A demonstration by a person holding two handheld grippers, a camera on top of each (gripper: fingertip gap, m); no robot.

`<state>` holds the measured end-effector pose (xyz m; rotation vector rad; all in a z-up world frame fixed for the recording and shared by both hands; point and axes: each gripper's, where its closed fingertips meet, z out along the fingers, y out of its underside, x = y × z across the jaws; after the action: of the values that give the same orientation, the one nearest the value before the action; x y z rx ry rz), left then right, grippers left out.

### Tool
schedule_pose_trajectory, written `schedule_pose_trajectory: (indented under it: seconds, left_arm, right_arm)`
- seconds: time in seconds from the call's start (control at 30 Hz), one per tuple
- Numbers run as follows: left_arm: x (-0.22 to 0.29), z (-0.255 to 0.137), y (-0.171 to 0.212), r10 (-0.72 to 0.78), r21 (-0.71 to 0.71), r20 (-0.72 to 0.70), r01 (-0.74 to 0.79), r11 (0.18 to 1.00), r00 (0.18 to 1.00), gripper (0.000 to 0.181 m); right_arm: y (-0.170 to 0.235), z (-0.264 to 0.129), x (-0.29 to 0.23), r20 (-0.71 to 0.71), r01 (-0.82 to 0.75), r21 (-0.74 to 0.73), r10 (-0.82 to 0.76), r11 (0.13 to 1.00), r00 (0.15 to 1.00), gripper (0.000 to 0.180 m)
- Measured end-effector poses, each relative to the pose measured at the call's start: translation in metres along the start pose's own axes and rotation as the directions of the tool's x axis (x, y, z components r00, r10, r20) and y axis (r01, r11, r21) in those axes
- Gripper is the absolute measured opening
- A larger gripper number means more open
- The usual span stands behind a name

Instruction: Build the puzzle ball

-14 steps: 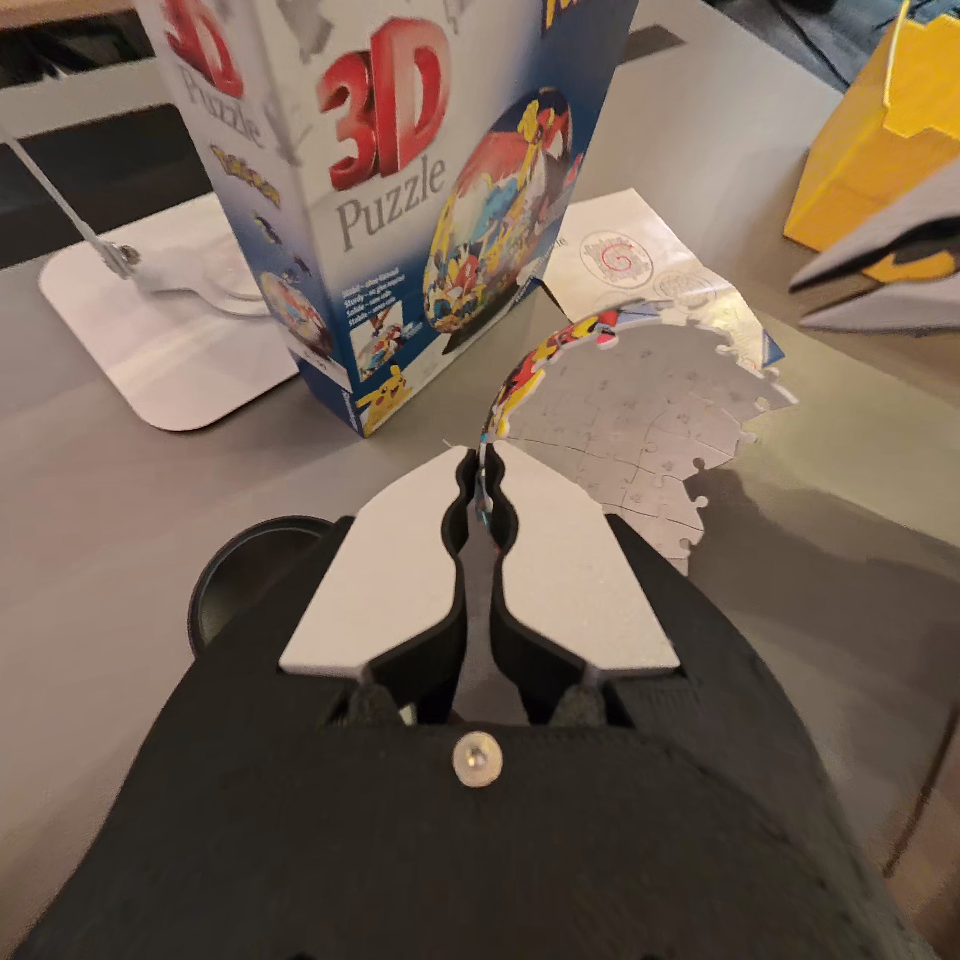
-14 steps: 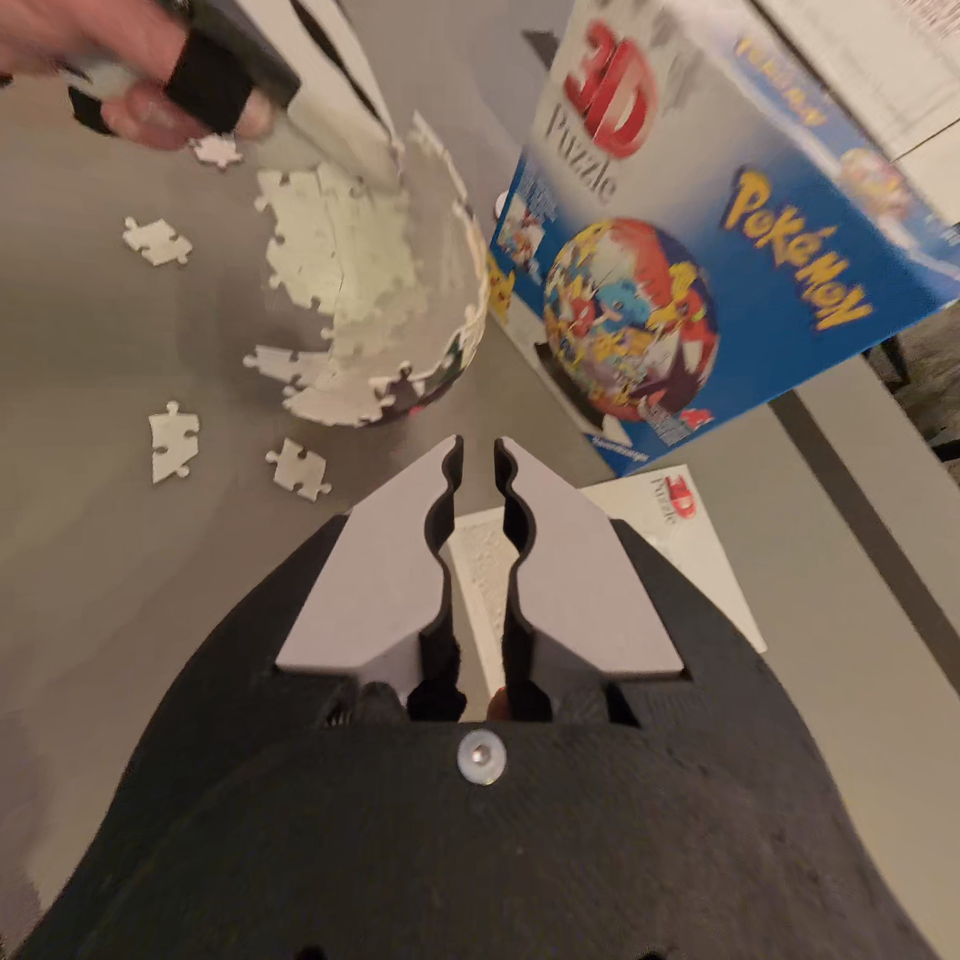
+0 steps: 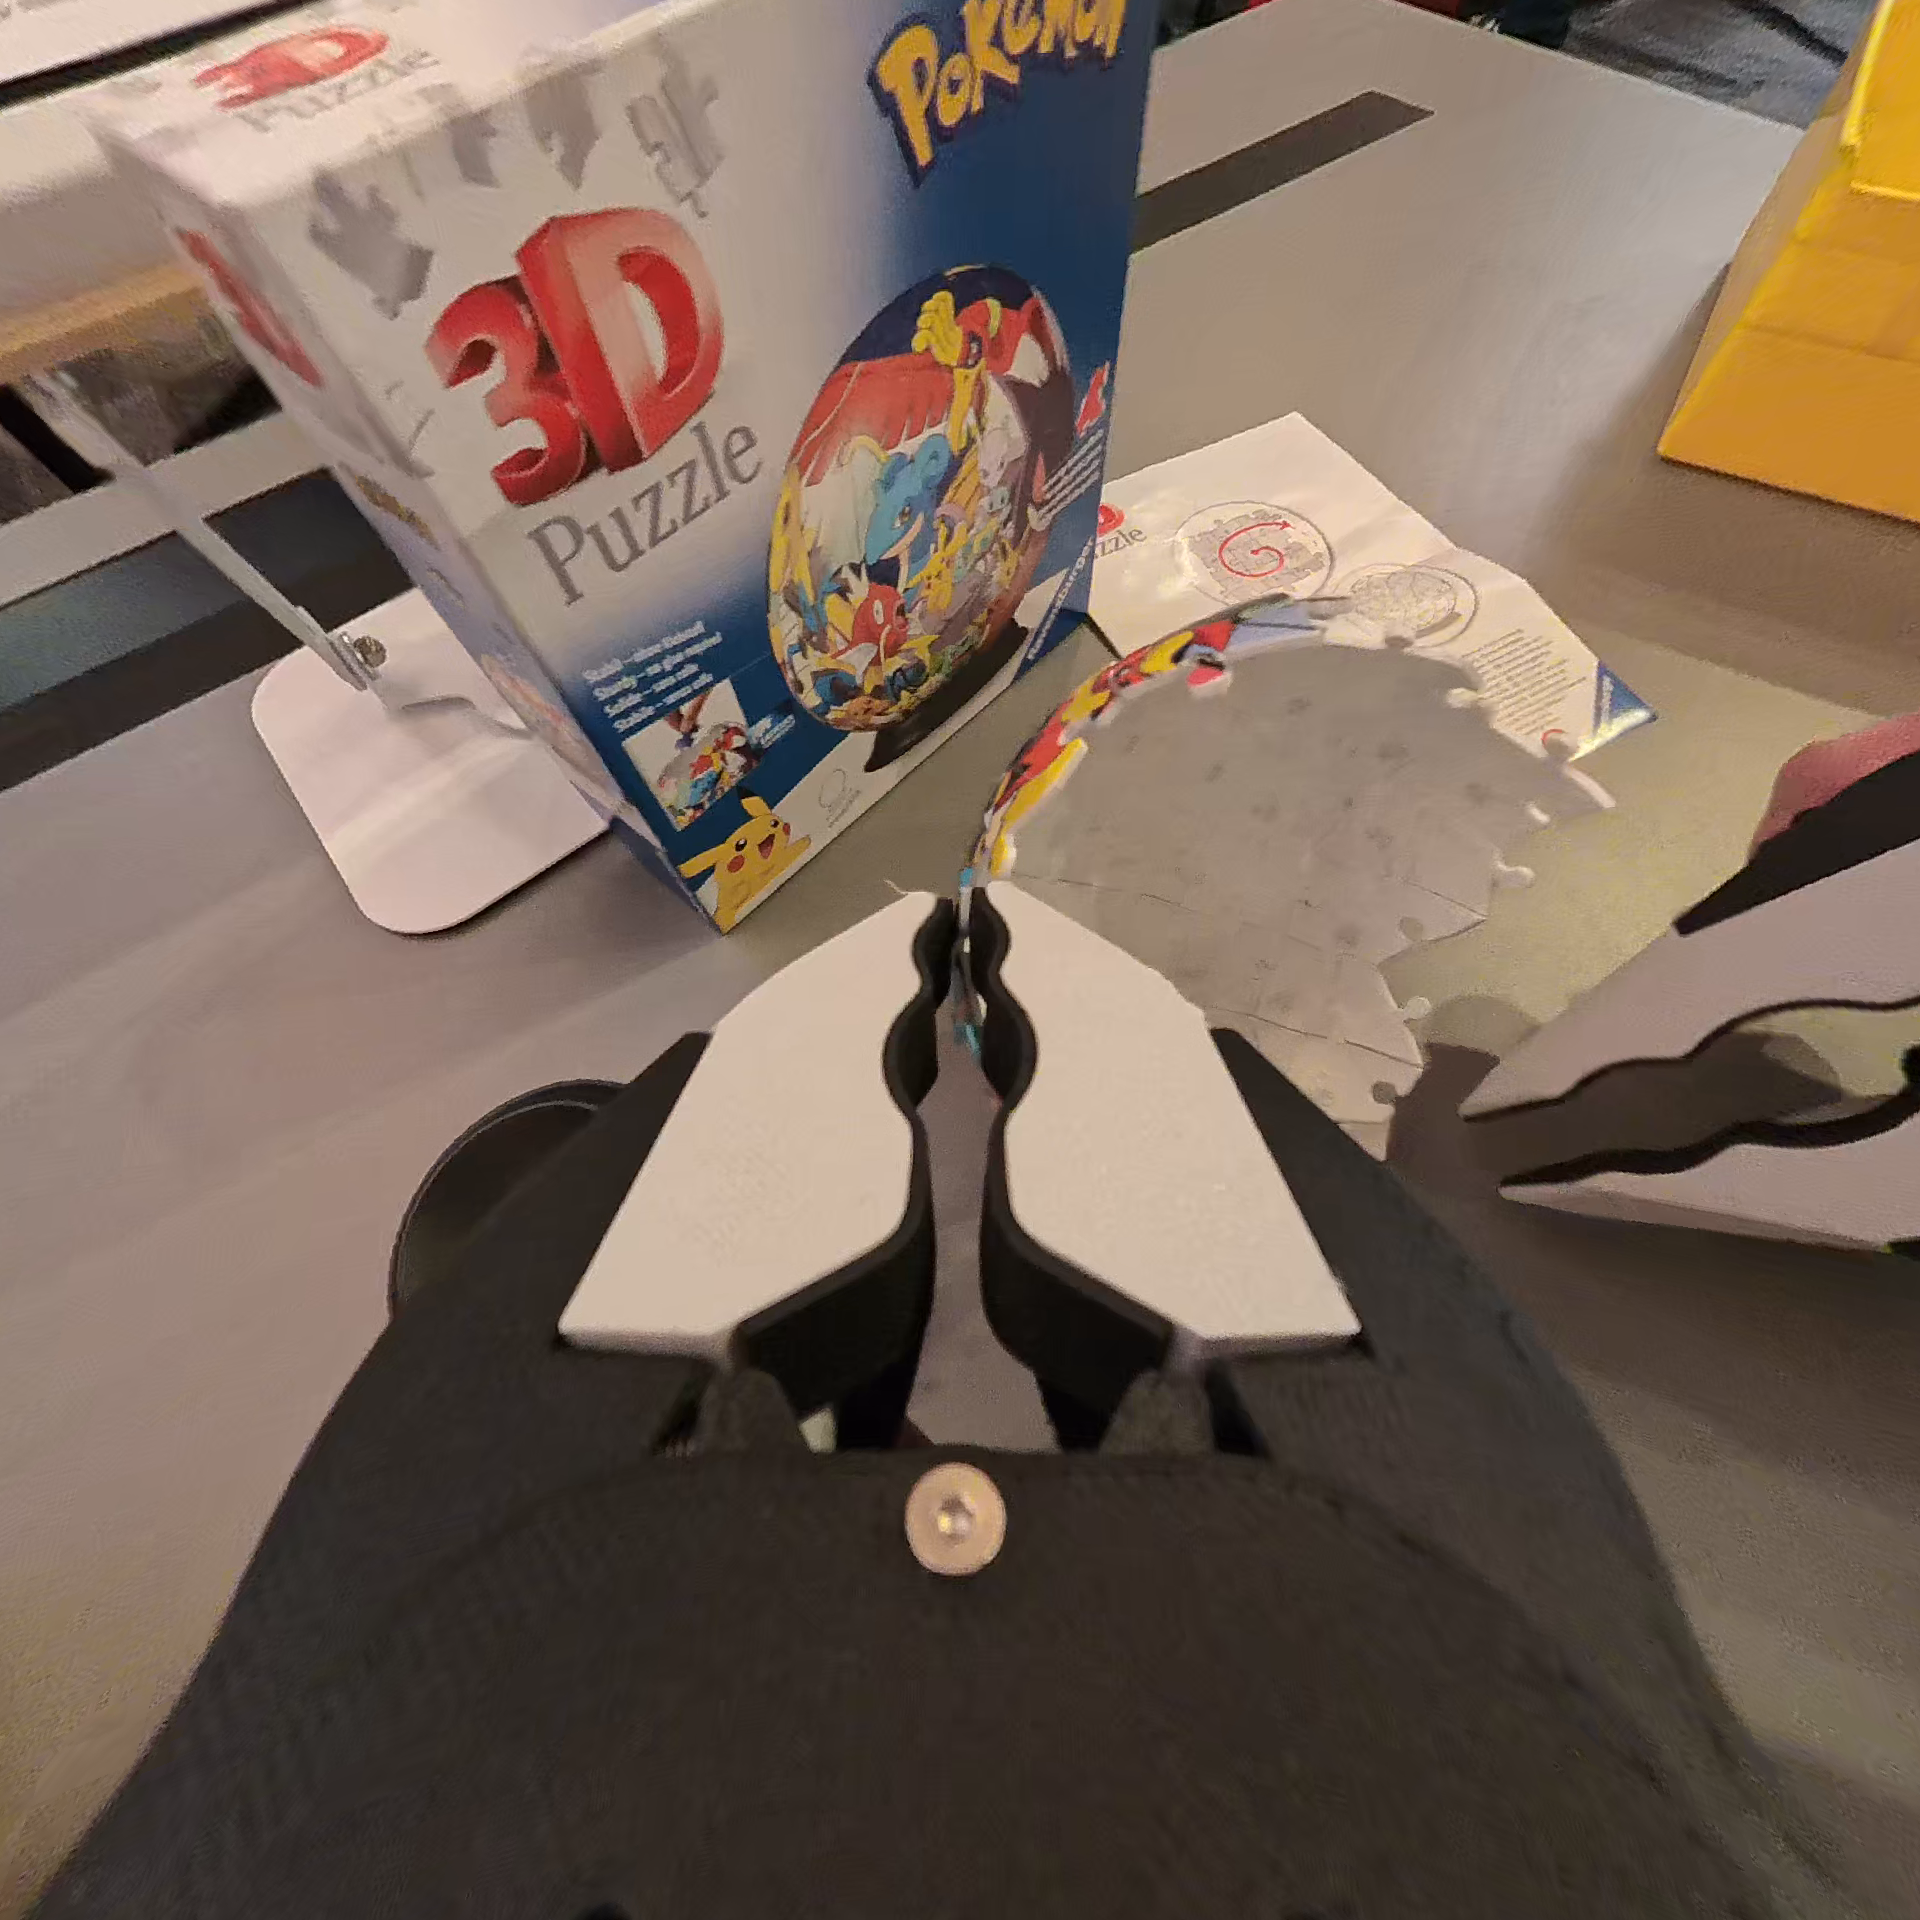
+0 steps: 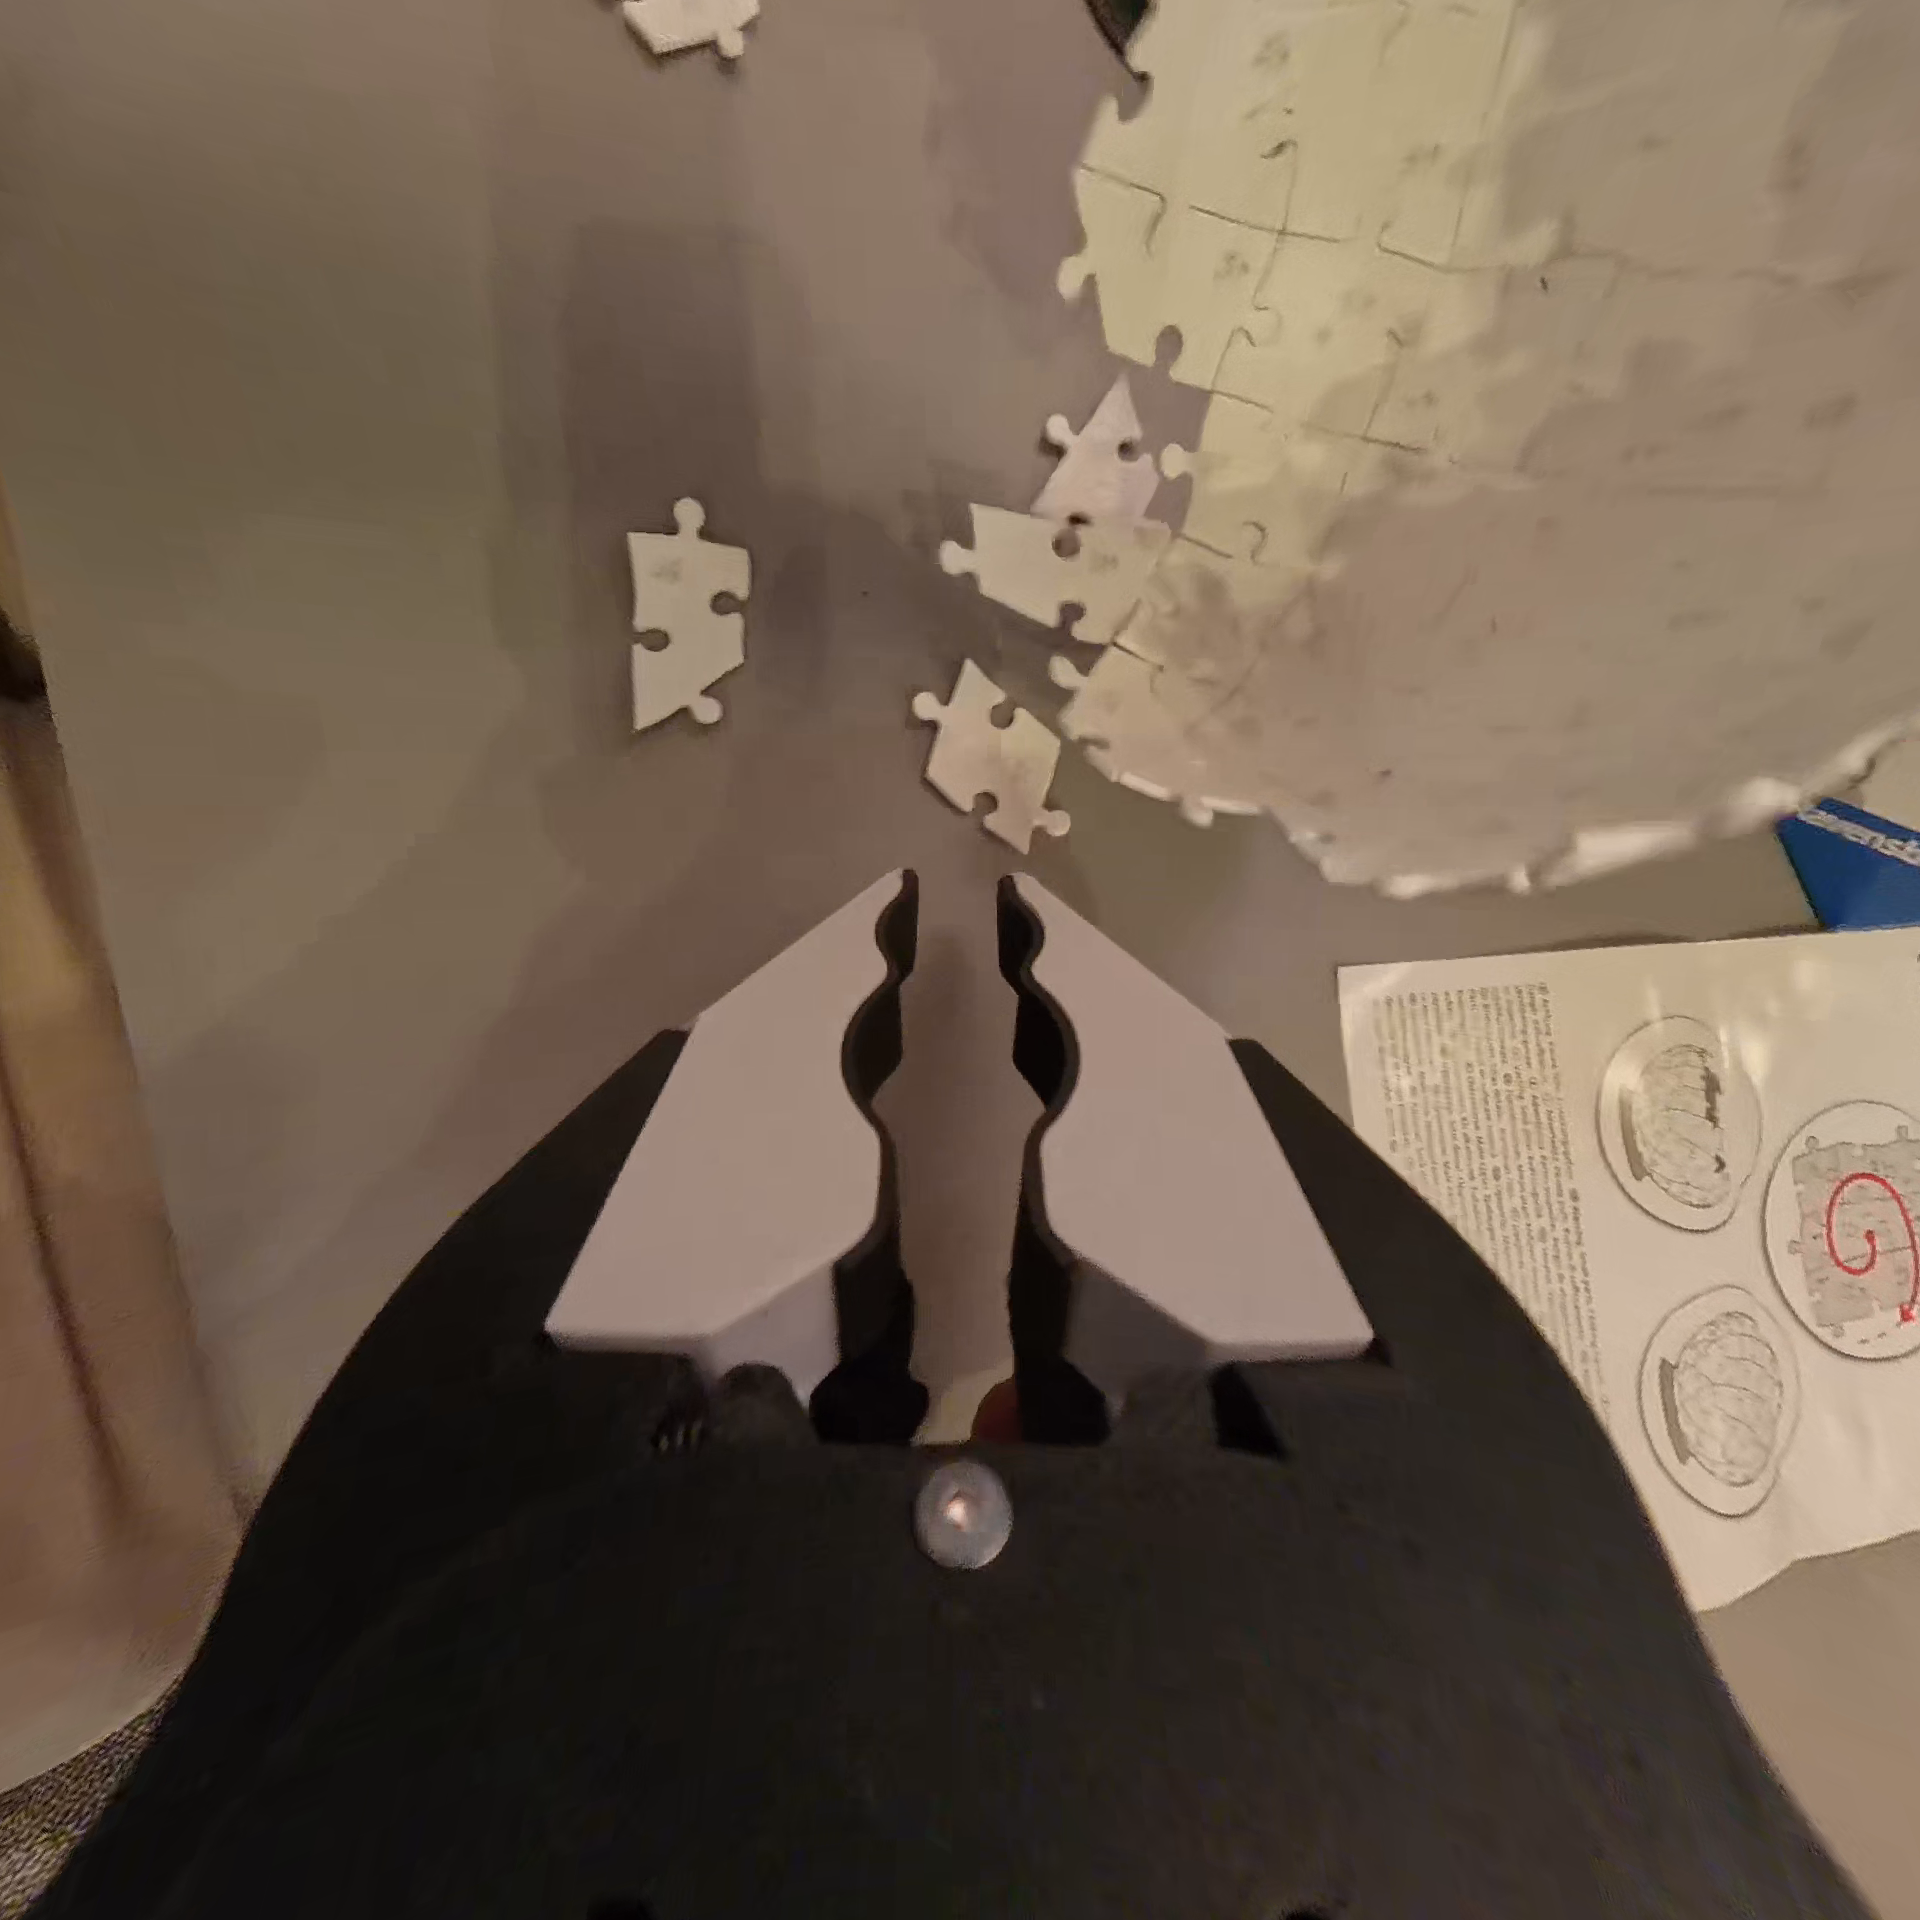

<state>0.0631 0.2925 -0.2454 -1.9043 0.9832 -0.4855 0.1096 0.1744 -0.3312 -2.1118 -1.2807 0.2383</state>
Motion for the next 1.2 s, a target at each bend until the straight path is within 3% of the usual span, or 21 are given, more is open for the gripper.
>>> schedule_pose_trajectory:
  seconds: [0.03,0.57,1.2]
  left_arm:
    - [0.005,0.001,-0.001,0.005,0.01,0.007,-0.005,1.0,1.0,0.003]
    - [0.036,0.008,-0.012,0.183,0.069,-0.017,-0.181,0.981,0.983,0.002]
    - [0.037,0.012,-0.013,0.277,0.073,-0.075,-0.271,0.96,0.958,0.003]
  right_arm:
    - [-0.001,0.0,-0.002,0.01,-0.003,0.003,0.003,1.0,1.0,0.013]
    - [-0.009,-0.01,0.004,-0.151,0.152,0.073,-0.14,0.986,0.979,0.014]
    - [-0.013,-0.006,0.006,-0.179,0.202,0.098,-0.182,0.975,0.967,0.013]
